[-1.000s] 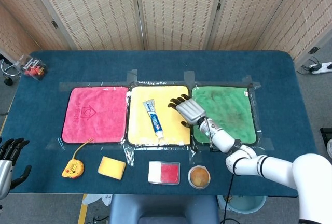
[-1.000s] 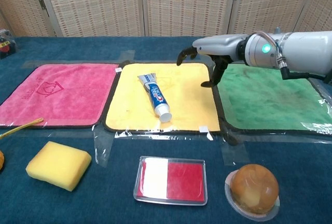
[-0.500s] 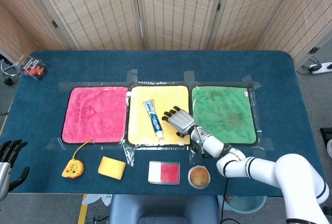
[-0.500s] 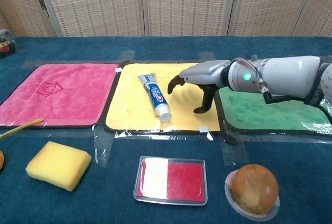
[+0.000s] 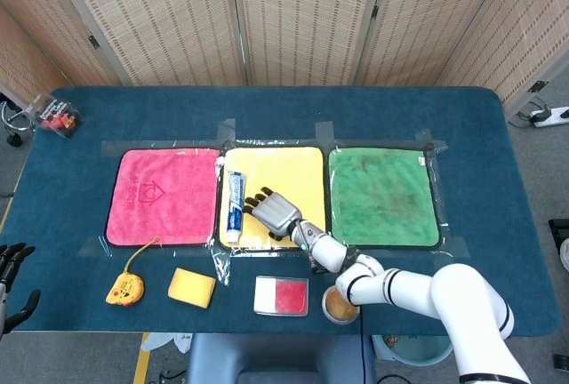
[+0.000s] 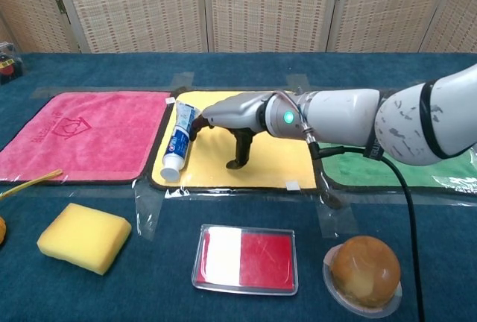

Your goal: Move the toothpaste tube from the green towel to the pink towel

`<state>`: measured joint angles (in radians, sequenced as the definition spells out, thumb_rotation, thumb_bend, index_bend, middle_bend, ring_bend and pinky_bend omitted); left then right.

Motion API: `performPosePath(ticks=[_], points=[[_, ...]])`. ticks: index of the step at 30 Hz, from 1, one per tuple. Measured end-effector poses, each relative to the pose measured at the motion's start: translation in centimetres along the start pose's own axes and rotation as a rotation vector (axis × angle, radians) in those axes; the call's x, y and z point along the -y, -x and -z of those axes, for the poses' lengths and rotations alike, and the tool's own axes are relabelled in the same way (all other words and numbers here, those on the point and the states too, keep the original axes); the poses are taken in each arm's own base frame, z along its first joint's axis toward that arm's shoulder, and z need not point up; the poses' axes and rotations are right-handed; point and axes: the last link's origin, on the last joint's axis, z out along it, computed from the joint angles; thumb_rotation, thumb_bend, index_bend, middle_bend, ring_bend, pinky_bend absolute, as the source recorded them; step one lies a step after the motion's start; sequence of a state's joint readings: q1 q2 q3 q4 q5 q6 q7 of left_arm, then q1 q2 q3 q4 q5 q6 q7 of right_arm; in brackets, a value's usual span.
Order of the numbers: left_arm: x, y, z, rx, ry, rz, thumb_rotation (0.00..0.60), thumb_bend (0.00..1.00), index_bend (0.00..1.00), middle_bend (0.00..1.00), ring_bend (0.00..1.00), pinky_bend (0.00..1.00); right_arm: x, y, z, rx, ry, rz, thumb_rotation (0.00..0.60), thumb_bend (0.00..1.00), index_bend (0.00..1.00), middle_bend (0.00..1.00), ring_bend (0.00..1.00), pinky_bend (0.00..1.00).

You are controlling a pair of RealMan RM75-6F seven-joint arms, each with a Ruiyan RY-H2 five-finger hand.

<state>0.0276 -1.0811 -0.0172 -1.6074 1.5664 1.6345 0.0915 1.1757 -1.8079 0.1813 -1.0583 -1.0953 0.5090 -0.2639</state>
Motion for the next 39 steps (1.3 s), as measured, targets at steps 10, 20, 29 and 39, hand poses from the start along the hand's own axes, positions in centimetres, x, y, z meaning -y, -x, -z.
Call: performPosePath(ticks=[10, 20, 29, 39], points=[[-0.8, -0.1, -1.2, -0.001, 0.061, -0.004, 0.600, 0.38, 0.21, 0.20, 0.15, 0.01, -3.0, -2.0, 2.5, -0.067, 0.046, -0.026, 0.600, 0.38, 0.15, 0.13, 0.14, 0.08], [-4.1, -0.1, -5.6, 0.002, 0.260, -0.001, 0.600, 0.49, 0.21, 0.20, 0.15, 0.02, -9.7, -5.4, 11.9, -0.197, 0.161, -0.009, 0.600, 0.38, 0.15, 0.12, 0.14, 0.08], [-8.6, 0.5, -10.9, 0.083, 0.520, 0.025, 0.600, 0.73, 0.22, 0.20, 0.15, 0.02, -14.2, -5.5, 23.6, -0.268, 0.314, 0.032, 0.600, 0.38, 0.15, 0.12, 0.14, 0.08], [-15.2, 2.1, -16.3, 0.223, 0.756, 0.033, 0.409, 0.82, 0.23, 0.20, 0.15, 0.01, -15.1, -3.7, 31.1, -0.281, 0.416, 0.004, 0.600, 0.38, 0.15, 0.12, 0.13, 0.08]])
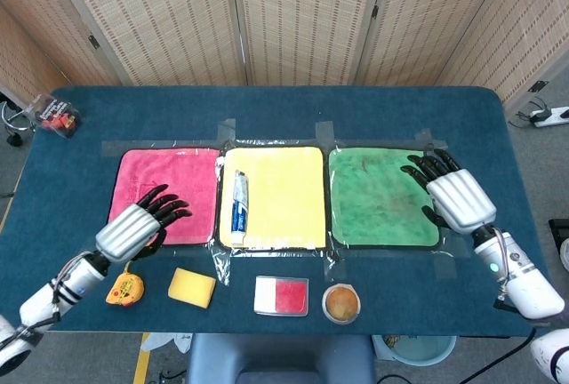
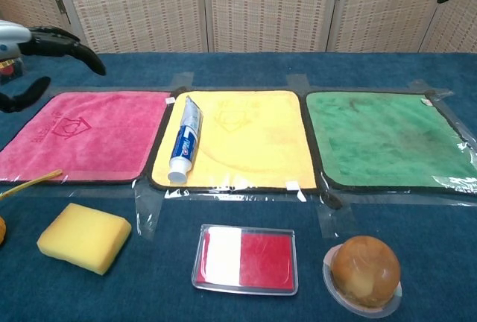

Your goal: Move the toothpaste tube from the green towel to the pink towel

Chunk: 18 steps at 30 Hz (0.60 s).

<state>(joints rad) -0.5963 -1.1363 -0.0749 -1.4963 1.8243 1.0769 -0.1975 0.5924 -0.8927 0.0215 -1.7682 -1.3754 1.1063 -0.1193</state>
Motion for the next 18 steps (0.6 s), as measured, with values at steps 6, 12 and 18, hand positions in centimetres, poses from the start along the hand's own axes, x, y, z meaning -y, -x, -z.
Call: performPosePath(ticks=[6, 12, 18], points=[[-1.5, 1.0, -4.1, 0.097, 0.092, -0.012, 0.156, 0.83, 0.23, 0.20, 0.14, 0.00, -0.9, 0.8, 1.5, 0.016, 0.036, -0.023, 0.600, 0.38, 0.15, 0.12, 0.13, 0.08], [-3.2, 2.7, -7.5, 0.186, 0.146, -0.010, 0.028, 0.83, 0.23, 0.20, 0.12, 0.00, -1.4, 1.6, 2.1, 0.029, 0.051, -0.031, 0.600, 0.38, 0.15, 0.12, 0.13, 0.08], [-4.6, 3.5, -10.4, 0.228, 0.181, -0.056, 0.003, 0.84, 0.23, 0.19, 0.11, 0.00, -1.6, 1.8, 2.4, 0.028, 0.064, -0.040, 0.600, 0.38, 0.15, 0.12, 0.13, 0.08]])
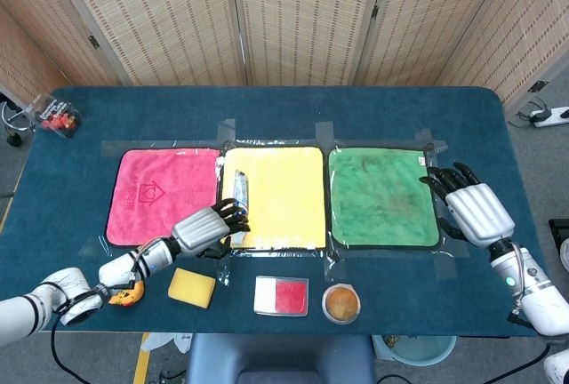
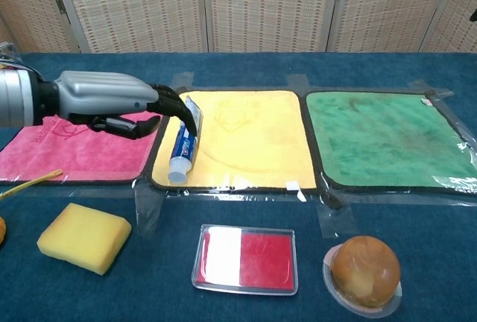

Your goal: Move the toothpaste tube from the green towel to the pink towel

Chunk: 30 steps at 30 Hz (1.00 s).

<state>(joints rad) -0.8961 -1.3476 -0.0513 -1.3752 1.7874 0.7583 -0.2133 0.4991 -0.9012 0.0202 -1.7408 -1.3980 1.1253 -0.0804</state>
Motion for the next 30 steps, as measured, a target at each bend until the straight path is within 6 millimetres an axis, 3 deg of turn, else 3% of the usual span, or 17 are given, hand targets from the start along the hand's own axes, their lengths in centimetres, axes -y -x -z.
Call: performPosePath(ticks=[11, 30], points=[[-0.8, 0.9, -4.4, 0.053, 0.007, -0.088, 0.000, 0.84, 0.26, 0.21, 0.14, 0.00, -0.5, 0.7, 0.2, 0.009, 0.009, -0.026, 0.600, 0.38, 0.15, 0.12, 0.14, 0.08], [1.0, 2.3, -5.8, 0.127, -0.059, -0.216, 0.001, 0.84, 0.33, 0.29, 0.19, 0.00, -1.2, 1.4, 0.1, 0.004, 0.011, -0.078, 0.600, 0.38, 0.15, 0.12, 0.12, 0.08]])
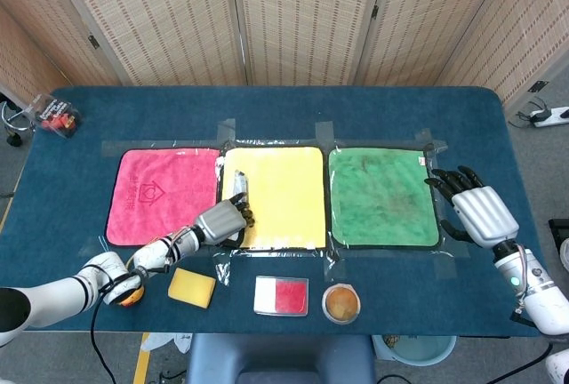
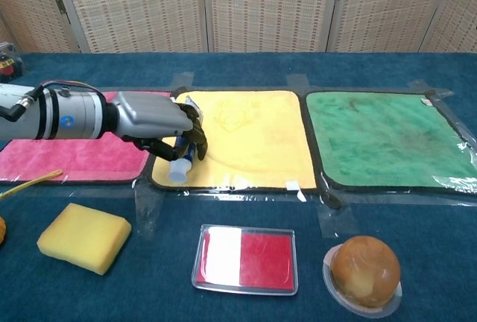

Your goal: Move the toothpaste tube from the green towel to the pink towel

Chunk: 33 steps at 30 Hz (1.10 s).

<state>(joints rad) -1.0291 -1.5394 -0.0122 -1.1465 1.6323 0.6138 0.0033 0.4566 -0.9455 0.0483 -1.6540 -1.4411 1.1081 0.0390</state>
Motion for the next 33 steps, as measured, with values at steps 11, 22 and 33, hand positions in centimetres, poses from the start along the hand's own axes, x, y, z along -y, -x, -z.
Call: performPosePath(ticks=[11, 22, 33], points=[[2.5, 0.3, 1.6, 0.010, -0.081, -0.031, 0.001, 0.84, 0.36, 0.35, 0.25, 0.00, -0.2, 0.1, 0.0, -0.006, -0.001, -0.017, 0.600, 0.38, 0.15, 0.12, 0.12, 0.08], [6.6, 1.1, 4.7, 0.039, -0.219, -0.022, 0.001, 0.84, 0.37, 0.39, 0.28, 0.00, -0.2, -0.2, 0.0, -0.022, -0.005, -0.030, 0.600, 0.38, 0.15, 0.12, 0.12, 0.08], [7.4, -0.4, 6.0, -0.066, -0.280, 0.113, 0.000, 0.85, 0.35, 0.38, 0.24, 0.05, -0.1, -0.2, 0.2, -0.028, -0.013, -0.037, 0.600, 0.38, 0.15, 0.12, 0.11, 0.08]])
